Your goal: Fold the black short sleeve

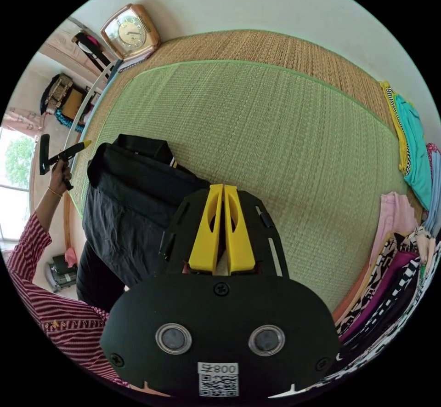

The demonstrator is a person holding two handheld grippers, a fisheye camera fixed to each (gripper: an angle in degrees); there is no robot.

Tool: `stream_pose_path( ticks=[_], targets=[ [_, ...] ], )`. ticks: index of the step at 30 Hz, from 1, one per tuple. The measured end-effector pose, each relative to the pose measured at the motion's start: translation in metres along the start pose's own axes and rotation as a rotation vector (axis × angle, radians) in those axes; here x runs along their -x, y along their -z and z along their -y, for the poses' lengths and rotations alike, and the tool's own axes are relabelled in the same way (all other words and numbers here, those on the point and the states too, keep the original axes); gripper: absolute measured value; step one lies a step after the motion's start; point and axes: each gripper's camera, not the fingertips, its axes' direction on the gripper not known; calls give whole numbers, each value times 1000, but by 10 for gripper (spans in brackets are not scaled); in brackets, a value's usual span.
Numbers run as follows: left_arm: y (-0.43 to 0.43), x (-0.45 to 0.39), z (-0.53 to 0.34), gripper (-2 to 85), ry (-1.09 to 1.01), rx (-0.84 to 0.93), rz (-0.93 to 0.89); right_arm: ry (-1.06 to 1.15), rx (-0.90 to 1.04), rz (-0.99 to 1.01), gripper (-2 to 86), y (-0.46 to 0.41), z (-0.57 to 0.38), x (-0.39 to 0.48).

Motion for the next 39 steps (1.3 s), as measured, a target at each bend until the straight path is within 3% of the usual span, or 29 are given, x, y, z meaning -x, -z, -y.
stream_pose_path(
  ticks=[4, 13, 23, 33, 39],
  targets=[
    [1, -7, -32, 63, -30, 26, -47, -22, -58, -3, 52, -6, -48, -10],
    [7, -33, -90, 95, -47, 52, 76, -101, -99, 69, 86, -45, -157, -17],
    [9, -32, -73, 12, 22, 91, 113, -138, -52, 79, 41, -111, -177, -18],
    [46, -18, -38, 2, 104, -17, -1, -233, -148, 334, 3, -140, -205, -76],
    [54, 18, -11, 7, 288, -93, -92, -370, -171, 499, 1, -183, -215, -126]
  ],
)
